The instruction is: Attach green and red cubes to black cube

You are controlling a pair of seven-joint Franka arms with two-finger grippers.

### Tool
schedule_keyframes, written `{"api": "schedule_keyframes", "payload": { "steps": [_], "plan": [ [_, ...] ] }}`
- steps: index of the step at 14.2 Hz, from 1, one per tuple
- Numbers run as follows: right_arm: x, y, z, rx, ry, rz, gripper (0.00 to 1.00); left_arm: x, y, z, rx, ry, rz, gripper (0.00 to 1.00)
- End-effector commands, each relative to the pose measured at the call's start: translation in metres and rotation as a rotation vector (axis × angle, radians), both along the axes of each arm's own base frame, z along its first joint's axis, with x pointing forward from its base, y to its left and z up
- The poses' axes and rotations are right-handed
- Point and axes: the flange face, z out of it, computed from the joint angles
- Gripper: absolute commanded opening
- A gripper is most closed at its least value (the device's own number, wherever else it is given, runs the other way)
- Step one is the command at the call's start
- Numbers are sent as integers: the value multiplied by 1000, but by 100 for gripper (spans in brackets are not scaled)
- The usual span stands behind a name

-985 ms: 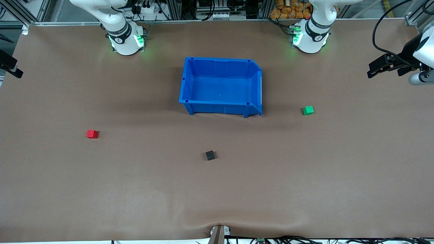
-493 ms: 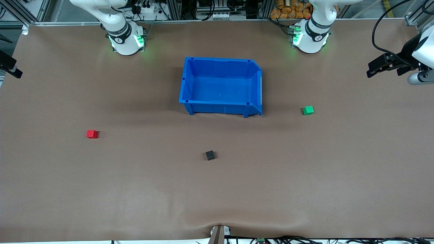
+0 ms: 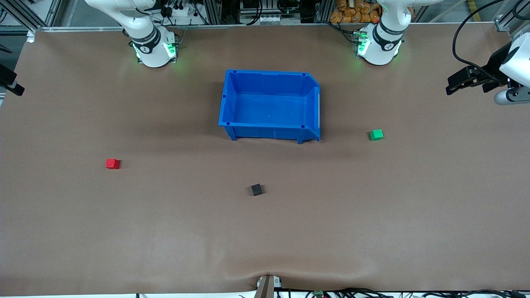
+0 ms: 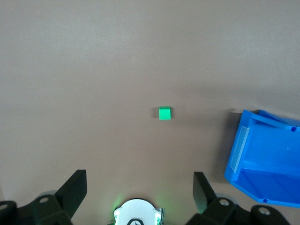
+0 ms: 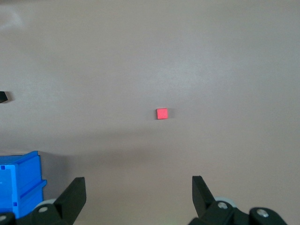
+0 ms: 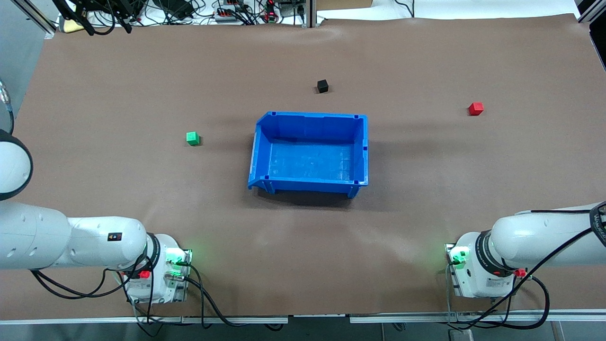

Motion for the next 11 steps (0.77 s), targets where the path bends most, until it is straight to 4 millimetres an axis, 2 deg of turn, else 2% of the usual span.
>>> {"api": "schedule_keyframes", "payload": {
  "steps": [1,5,11],
  "plan": [
    [2,0,4,7,3,0,100,-2,-1,-3,21,9,-3,100],
    [3,3,2,6,6,6,100,0,-2,-23,21,-5,-9,100],
    [3,0,2,7,6,0,100,3,0,-82,19,-35,-8,100]
  ]
}}
